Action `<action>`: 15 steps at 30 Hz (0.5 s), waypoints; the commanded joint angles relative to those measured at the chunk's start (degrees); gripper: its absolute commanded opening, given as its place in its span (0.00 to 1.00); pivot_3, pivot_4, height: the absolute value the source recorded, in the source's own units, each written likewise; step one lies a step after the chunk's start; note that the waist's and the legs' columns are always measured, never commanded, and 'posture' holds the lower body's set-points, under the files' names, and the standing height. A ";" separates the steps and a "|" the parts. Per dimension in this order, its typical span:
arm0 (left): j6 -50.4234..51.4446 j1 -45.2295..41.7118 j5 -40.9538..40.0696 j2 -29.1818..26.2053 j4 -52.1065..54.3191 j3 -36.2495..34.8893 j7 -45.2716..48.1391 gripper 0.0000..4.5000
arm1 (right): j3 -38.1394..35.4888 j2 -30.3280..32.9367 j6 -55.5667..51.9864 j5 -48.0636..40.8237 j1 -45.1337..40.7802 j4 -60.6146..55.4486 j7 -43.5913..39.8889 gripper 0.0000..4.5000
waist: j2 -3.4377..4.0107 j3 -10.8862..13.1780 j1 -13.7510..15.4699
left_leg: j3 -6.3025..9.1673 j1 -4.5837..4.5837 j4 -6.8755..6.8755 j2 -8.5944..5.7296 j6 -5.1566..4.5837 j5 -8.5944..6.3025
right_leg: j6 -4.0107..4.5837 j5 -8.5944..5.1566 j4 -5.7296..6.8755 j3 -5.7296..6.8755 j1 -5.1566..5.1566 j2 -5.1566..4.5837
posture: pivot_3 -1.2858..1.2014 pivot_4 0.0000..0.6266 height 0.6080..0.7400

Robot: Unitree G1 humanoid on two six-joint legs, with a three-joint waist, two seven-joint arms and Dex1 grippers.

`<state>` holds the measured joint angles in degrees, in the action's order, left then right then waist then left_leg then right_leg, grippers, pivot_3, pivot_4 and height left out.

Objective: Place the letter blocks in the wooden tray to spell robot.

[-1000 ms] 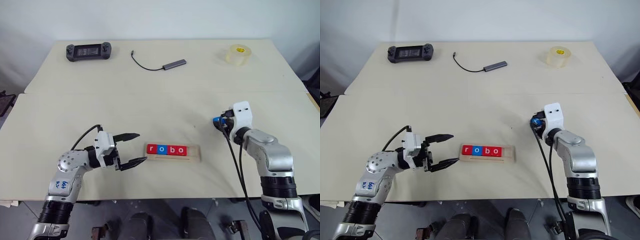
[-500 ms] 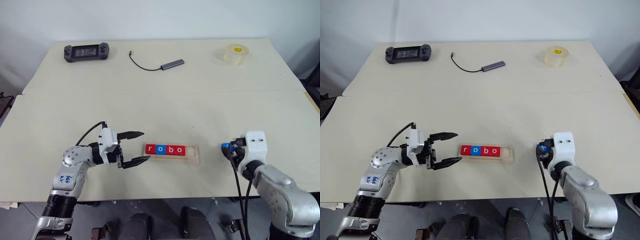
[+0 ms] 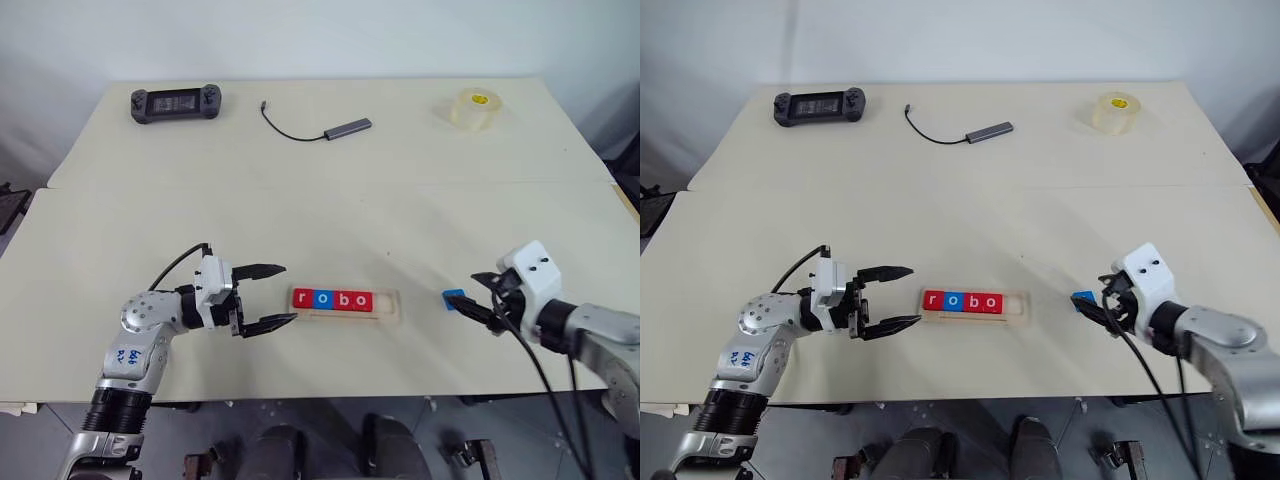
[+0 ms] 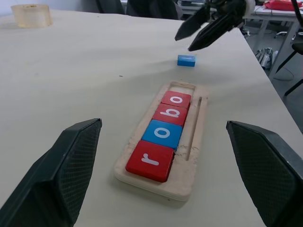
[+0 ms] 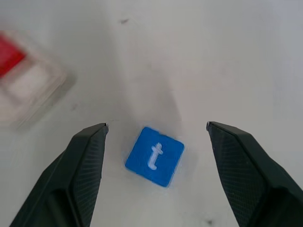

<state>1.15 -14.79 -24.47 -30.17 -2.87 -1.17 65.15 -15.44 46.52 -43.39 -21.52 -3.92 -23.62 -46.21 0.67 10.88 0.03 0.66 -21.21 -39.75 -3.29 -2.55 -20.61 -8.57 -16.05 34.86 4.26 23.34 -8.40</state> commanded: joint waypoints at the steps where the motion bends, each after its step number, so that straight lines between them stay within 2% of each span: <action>1: -0.29 0.50 -0.96 -0.67 3.12 -0.94 0.10 1.00 | 4.93 4.15 22.69 3.60 -3.03 12.79 -14.81 0.77 | -0.02 0.01 -0.06 | -0.04 0.00 -0.01 -0.01 -0.03 0.02 | -0.02 0.01 0.00 -0.02 0.00 -0.01 | 0.52 0.24 1.00; 5: 0.16 1.78 -1.07 -1.10 5.07 -1.28 -0.33 1.00 | 12.10 6.58 37.72 7.70 -10.92 28.76 -25.90 0.77 | -0.03 0.02 -0.24 | -0.09 0.04 -0.07 0.04 -0.03 0.02 | -0.05 0.03 -0.01 -0.02 -0.01 -0.03 | 0.52 0.24 1.00; 10: 0.80 2.95 -1.05 -1.30 7.08 -1.45 -1.10 1.00 | 17.24 5.15 45.39 11.48 -20.07 43.49 -30.63 0.77 | -0.03 0.02 -0.12 | -0.05 0.00 -0.11 0.06 -0.02 0.02 | -0.04 0.03 -0.03 0.02 -0.01 -0.06 | 0.52 0.24 1.00; 13: 0.92 3.55 -1.03 -1.42 7.92 -1.77 -1.81 1.00 | 18.33 4.32 47.93 11.95 -22.88 48.55 -32.28 0.63 | -0.03 0.02 0.02 | 0.12 0.00 -0.18 0.06 0.00 0.02 | -0.04 0.03 -0.10 0.16 -0.13 -0.08 | 0.52 0.24 1.00; 15: 0.87 3.92 -0.99 -1.55 8.23 -1.99 -2.25 1.00 | 18.59 4.01 48.64 11.79 -23.73 49.97 -33.07 0.48 | -0.03 0.02 0.01 | 0.19 0.01 -0.21 0.06 0.01 0.01 | -0.04 0.03 -0.15 0.21 -0.22 -0.08 | 0.52 0.24 1.00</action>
<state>2.11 -11.35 -24.65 -31.28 3.05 -1.94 63.35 3.50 50.74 4.21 -10.13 -27.20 25.11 -78.71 0.65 10.90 0.04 0.89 -21.20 -39.97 -3.23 -2.53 -20.61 -8.61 -16.02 34.69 4.51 23.07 -8.49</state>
